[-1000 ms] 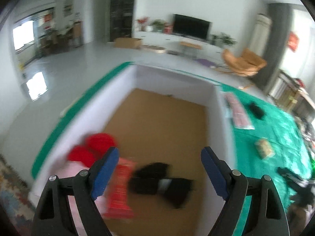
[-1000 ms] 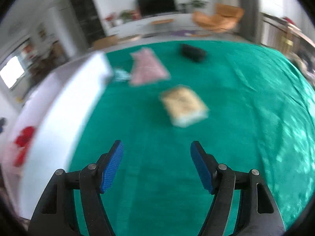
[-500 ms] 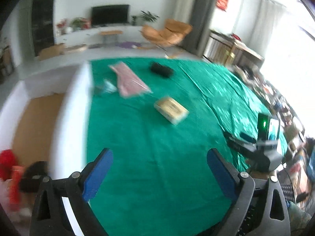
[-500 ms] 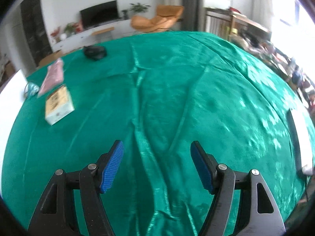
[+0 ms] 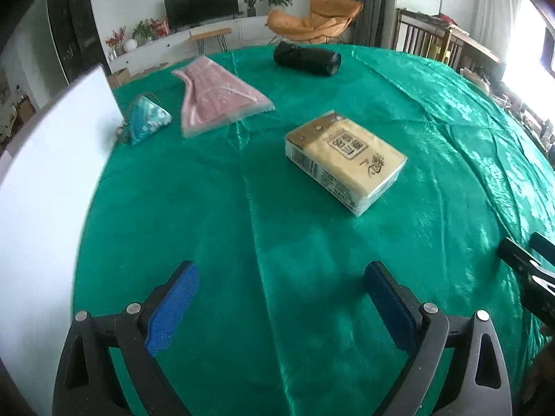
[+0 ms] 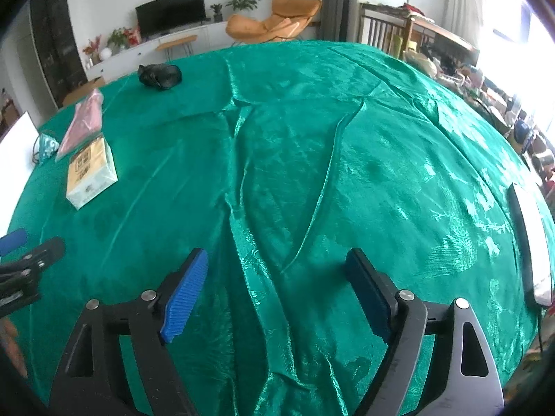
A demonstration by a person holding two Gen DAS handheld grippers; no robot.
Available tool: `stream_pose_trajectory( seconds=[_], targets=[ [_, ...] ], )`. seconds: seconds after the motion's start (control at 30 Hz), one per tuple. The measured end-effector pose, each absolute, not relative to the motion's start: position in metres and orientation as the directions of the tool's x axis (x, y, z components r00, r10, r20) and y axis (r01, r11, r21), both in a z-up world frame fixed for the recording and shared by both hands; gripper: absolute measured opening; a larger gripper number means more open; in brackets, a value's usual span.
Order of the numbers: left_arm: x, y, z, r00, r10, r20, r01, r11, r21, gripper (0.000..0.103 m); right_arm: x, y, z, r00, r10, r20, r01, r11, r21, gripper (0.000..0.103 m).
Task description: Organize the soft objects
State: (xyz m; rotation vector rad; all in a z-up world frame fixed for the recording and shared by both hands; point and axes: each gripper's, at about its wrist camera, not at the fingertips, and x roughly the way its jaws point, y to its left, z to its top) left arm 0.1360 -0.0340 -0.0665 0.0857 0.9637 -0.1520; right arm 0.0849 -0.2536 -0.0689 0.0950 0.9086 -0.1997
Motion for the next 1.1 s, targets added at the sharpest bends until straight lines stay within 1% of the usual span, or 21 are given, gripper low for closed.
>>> stream_pose_trajectory(
  seconds=[0.1,0.17,0.4,0.53,0.57,0.63,1.1],
  targets=[
    [0.136,-0.033,-0.07,0.583,-0.096,-0.807,0.155,0.988,-0.005,0.099,0.084,-0.253,-0.069,0.598,-0.132,-0.791,0.211,0.977,-0.003,0.084],
    [0.139,-0.033,-0.071,0.578,-0.091,-0.811,0.15,0.989,-0.005,0.103,0.085,-0.253,-0.069,0.598,-0.132,-0.791,0.212,0.977,-0.003,0.084],
    [0.141,-0.034,-0.071,0.577,-0.093,-0.812,0.146,0.989,-0.01,0.103,0.086,-0.253,-0.069,0.596,-0.132,-0.792,0.209,0.978,-0.005,0.085],
    [0.141,-0.034,-0.072,0.577,-0.094,-0.812,0.146,0.989,-0.011,0.103,0.11,-0.267,-0.069,0.575,-0.143,-0.806,0.227,0.974,-0.01,0.085],
    [0.141,-0.033,-0.071,0.577,-0.094,-0.812,0.146,0.989,-0.01,0.103,0.115,-0.271,-0.069,0.577,-0.153,-0.802,0.236,0.972,-0.015,0.091],
    [0.141,-0.033,-0.071,0.577,-0.094,-0.812,0.146,0.989,-0.011,0.103,0.122,-0.278,-0.072,0.582,-0.136,-0.802,0.229,0.973,0.0,0.096],
    [0.141,-0.033,-0.072,0.577,-0.094,-0.811,0.146,0.989,-0.011,0.103,0.12,-0.276,-0.07,0.582,-0.138,-0.802,0.225,0.974,-0.005,0.096]
  ],
)
